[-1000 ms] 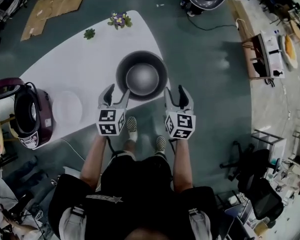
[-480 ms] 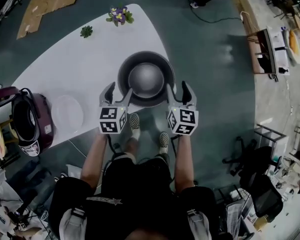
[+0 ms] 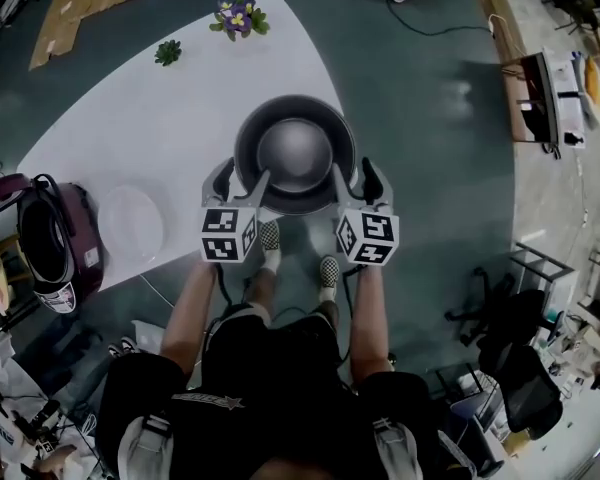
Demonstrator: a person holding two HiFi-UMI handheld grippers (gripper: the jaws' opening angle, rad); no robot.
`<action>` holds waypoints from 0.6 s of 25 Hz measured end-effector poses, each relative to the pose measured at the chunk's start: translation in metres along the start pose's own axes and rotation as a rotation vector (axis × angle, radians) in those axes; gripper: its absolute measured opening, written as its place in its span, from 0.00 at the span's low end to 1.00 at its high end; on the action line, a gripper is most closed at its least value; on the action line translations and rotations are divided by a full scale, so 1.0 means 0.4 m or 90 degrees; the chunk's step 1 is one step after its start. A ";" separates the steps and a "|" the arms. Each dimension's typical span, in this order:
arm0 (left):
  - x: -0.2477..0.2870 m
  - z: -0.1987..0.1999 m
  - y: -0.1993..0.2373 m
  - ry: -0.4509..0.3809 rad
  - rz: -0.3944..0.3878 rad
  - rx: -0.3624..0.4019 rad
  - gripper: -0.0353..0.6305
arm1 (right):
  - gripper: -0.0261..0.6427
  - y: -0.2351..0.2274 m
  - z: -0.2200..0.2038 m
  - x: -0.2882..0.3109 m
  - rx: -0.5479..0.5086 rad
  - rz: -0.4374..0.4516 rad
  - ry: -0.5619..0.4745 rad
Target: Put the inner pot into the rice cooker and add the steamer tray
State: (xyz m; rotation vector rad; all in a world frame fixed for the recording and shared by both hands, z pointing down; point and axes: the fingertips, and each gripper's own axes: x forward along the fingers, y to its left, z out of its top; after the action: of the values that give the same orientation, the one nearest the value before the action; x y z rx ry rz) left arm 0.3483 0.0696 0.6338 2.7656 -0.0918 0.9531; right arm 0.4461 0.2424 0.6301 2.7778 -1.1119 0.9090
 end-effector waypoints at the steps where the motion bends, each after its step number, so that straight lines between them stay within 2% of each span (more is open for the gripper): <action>1: 0.002 -0.004 0.000 0.002 0.000 0.000 0.49 | 0.41 0.001 -0.003 0.002 0.000 0.003 0.002; 5: 0.008 -0.018 0.004 0.007 0.004 0.010 0.47 | 0.40 0.010 -0.014 0.011 -0.009 0.013 0.012; 7: 0.008 -0.022 0.002 0.006 0.003 0.016 0.44 | 0.36 0.012 -0.019 0.012 -0.019 0.010 0.016; 11: 0.008 -0.022 0.003 -0.001 0.001 0.001 0.38 | 0.26 0.018 -0.020 0.014 -0.019 0.009 0.016; 15: 0.005 -0.022 0.010 -0.015 0.012 -0.012 0.35 | 0.25 0.019 -0.022 0.016 -0.013 -0.001 0.016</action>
State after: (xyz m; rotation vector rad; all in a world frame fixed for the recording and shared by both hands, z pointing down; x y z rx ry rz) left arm 0.3440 0.0678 0.6426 2.7627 -0.1294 0.9201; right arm 0.4406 0.2345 0.6392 2.7436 -1.1090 0.9242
